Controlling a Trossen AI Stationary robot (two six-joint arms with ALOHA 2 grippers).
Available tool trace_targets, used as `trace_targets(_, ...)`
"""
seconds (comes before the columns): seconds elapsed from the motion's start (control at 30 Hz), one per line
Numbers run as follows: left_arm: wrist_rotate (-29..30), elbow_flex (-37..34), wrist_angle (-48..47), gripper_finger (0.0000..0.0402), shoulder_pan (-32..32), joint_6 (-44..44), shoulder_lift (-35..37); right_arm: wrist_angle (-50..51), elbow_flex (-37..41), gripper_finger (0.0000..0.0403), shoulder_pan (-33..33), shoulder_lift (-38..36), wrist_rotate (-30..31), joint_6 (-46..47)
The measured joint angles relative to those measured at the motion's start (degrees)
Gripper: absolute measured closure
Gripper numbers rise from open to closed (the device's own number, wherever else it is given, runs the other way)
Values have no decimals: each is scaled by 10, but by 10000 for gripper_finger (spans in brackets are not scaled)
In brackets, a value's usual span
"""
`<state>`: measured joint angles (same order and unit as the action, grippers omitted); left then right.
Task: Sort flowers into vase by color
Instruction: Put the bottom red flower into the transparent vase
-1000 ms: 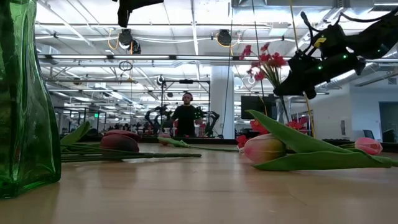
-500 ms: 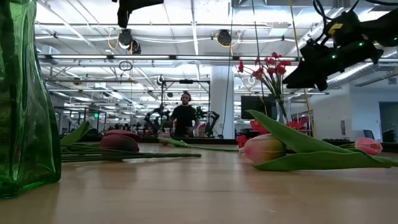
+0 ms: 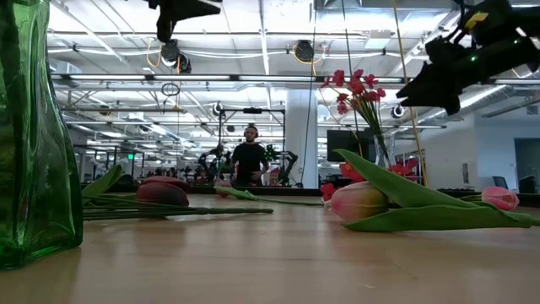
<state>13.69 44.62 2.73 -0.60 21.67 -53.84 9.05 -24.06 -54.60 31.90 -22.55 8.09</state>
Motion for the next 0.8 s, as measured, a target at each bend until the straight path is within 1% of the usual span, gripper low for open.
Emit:
trace_targets(0.17, 0, 0, -44, 304, 0, 0, 0, 91, -39, 262, 45, -20, 1, -26)
trace_targets(0.33, 1, 0, -74, 304, 10, 1, 0, 124, -63, 280, 90, -20, 4, -16)
trace_targets(0.47, 10, 0, -102, 304, 22, 1, -3, 129, -63, 305, 129, -16, 3, 67)
trace_targets(0.53, 14, 0, -113, 304, 27, 1, -3, 136, -63, 324, 150, -13, 3, 105)
trace_targets(0.63, 15, 0, -132, 304, 32, 3, -3, 140, -63, 360, 190, -7, 7, 138)
trace_targets(0.7, 15, 0, -143, 304, 38, 4, -3, 140, -63, 387, 222, -4, 31, 155)
trace_targets(0.8, 14, 0, -166, 304, 50, 10, -2, 140, -63, 398, 275, -1, 77, 188)
